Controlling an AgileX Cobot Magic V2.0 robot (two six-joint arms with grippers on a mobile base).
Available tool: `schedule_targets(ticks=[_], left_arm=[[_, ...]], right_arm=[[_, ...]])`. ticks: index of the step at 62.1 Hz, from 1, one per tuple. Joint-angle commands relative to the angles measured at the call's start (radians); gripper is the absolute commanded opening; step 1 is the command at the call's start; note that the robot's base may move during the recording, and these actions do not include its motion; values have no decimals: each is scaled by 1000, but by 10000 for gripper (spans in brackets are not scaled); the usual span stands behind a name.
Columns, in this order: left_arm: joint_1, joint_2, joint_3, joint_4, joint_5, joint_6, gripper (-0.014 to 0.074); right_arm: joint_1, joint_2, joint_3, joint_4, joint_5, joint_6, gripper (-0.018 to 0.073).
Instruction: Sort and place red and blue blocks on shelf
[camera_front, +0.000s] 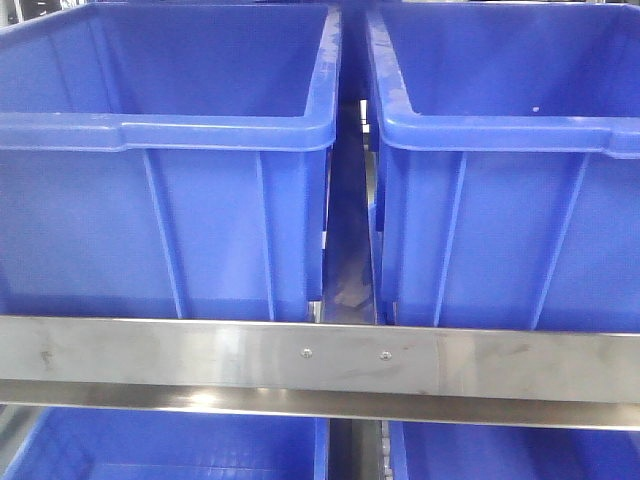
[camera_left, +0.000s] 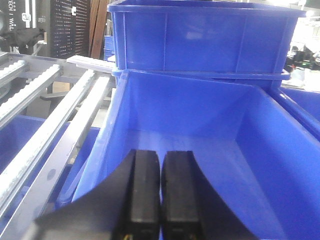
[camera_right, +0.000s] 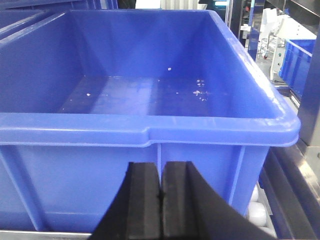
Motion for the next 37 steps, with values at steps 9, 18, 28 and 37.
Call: schedule_targets(ticks=[9, 18, 28, 37], left_arm=[[2, 8, -29, -4, -89, -7, 125], [2, 8, -29, -4, -89, -7, 125], [2, 8, -24, -4, -89, -7, 125], [2, 5, 36, 1, -108, 0, 125]], right_arm=[[-6, -21, -21, -1, -93, -3, 56], [-6, -21, -21, -1, -93, -3, 56], [-6, -21, -21, -1, -93, -3, 56], [-6, -21, -21, -1, -93, -3, 56]])
